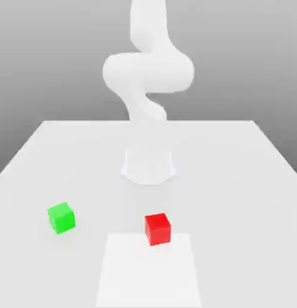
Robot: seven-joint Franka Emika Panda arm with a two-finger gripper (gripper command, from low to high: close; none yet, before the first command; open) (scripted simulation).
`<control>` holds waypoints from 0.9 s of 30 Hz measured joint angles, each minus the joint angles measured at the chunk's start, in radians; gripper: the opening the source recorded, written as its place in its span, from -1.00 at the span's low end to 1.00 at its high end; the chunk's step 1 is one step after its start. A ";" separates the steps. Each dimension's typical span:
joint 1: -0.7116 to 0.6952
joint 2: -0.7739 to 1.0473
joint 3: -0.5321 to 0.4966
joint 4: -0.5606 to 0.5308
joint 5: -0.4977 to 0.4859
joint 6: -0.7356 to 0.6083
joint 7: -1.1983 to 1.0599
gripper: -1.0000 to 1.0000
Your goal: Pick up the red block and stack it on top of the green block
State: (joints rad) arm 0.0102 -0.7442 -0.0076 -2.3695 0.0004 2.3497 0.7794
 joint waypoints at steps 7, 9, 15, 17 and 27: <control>0.034 0.192 -0.018 -0.231 0.000 0.166 -0.069 0.00; 0.043 0.247 -0.021 -0.298 -0.001 0.214 -0.089 0.00; 0.076 0.438 -0.032 -0.519 -0.014 0.374 -0.148 0.00; 0.086 0.548 -0.032 -0.582 -0.014 0.461 -0.170 0.00; 0.075 0.889 0.000 -0.582 0.031 0.746 -0.215 -1.00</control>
State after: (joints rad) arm 0.0856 0.1450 -0.0080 -2.9510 0.0319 3.0961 0.5647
